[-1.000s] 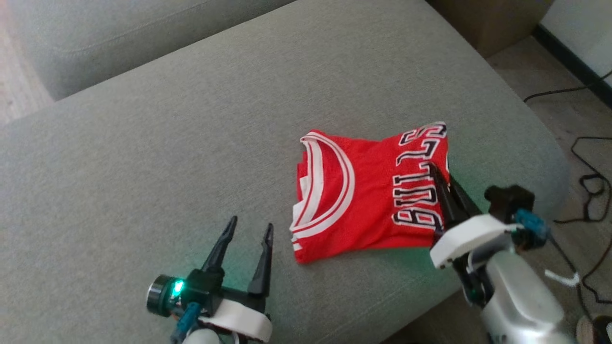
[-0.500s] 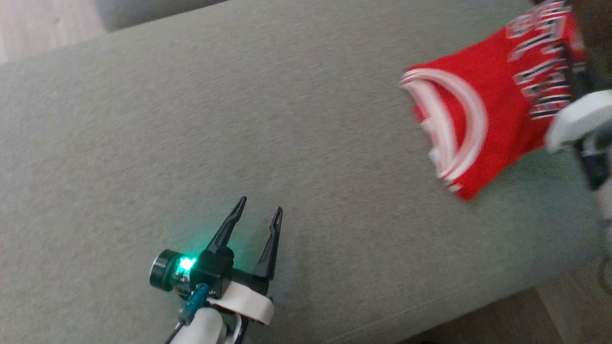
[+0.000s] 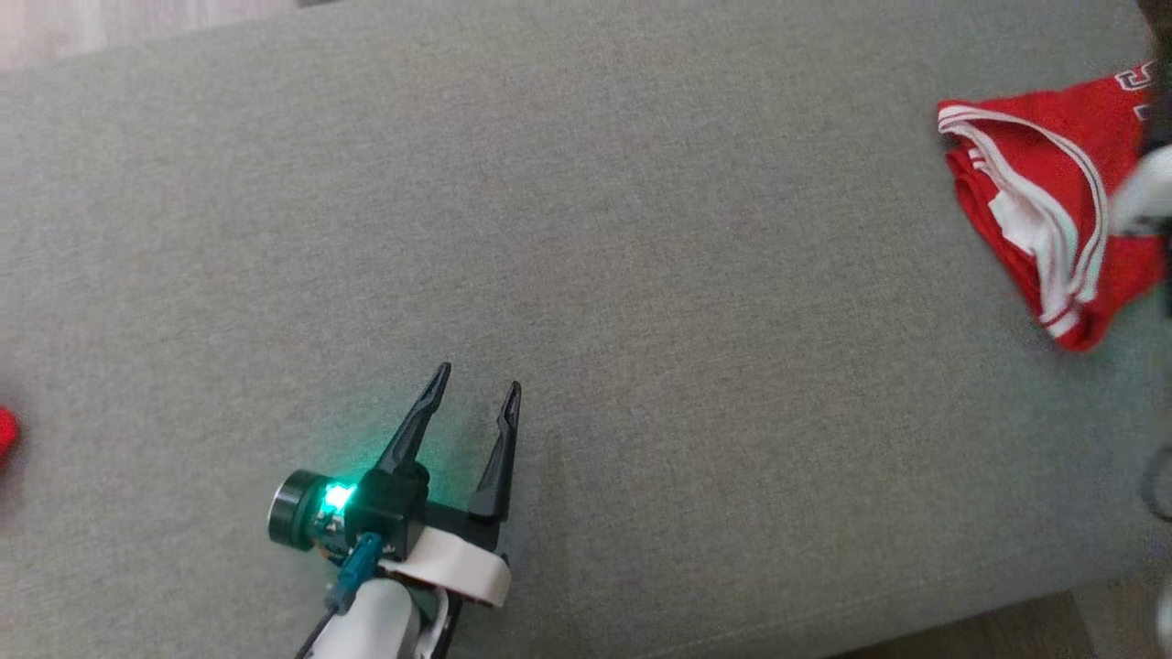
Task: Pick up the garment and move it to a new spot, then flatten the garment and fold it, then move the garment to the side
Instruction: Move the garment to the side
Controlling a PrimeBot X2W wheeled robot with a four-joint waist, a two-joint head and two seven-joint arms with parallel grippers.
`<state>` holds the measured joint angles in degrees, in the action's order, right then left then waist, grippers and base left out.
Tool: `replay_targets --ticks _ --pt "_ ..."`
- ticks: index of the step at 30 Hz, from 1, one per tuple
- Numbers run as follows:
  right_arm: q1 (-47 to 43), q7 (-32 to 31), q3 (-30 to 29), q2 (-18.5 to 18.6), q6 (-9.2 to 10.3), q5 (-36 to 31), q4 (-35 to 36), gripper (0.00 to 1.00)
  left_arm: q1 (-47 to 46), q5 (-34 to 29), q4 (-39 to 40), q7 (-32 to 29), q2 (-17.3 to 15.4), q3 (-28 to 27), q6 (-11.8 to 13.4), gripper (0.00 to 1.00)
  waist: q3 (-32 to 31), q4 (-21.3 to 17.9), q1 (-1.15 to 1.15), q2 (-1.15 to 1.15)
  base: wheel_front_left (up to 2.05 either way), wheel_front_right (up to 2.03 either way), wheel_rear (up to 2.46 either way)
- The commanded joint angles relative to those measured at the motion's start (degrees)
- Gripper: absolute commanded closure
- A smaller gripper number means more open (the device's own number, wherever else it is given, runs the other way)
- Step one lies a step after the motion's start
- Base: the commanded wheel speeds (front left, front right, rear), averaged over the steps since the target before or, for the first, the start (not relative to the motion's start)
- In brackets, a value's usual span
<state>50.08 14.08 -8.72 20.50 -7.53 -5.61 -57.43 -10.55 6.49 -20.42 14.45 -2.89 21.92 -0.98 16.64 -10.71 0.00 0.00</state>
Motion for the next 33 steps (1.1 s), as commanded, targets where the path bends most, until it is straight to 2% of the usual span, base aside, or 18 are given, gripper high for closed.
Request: replay_targets --ticks 1,7,8,16,24,33 --pt "0.29 0.84 0.99 -2.80 0.04 0.05 4.14 0.00 -0.59 -0.22 1.91 0.55 0.02 -2.34 0.56 0.00 -1.10 0.49 0.00 0.00 0.00 0.00 0.00" --pt "-8.60 0.90 5.83 -9.78 0.04 4.61 15.70 0.00 1.54 0.72 2.82 0.55 0.02 -4.97 1.96 0.00 -4.27 2.53 0.00 0.00 0.00 0.00 0.00" --pt "-12.33 0.90 7.56 -11.29 0.04 6.25 18.59 0.00 2.39 1.17 3.21 0.55 0.02 -5.92 2.30 0.00 -5.35 3.56 0.00 0.00 0.00 0.00 0.00" --pt "-26.38 0.91 7.78 -15.56 0.04 8.91 26.81 0.00 4.62 1.43 3.82 0.55 0.02 -9.13 3.04 0.00 -8.54 7.73 0.00 0.00 0.00 0.00 0.00" --pt "-36.66 0.91 7.13 -17.47 0.04 9.02 31.95 0.00 6.89 2.22 4.15 0.55 0.02 -11.83 3.82 0.00 -11.32 10.84 0.00 0.00 0.00 0.00 0.00" --pt "-41.82 0.92 8.72 -17.60 0.04 12.73 32.90 0.00 9.89 2.77 3.25 0.55 0.02 -13.71 4.07 0.00 -15.67 12.19 0.00 0.00 0.00 0.00 0.00"
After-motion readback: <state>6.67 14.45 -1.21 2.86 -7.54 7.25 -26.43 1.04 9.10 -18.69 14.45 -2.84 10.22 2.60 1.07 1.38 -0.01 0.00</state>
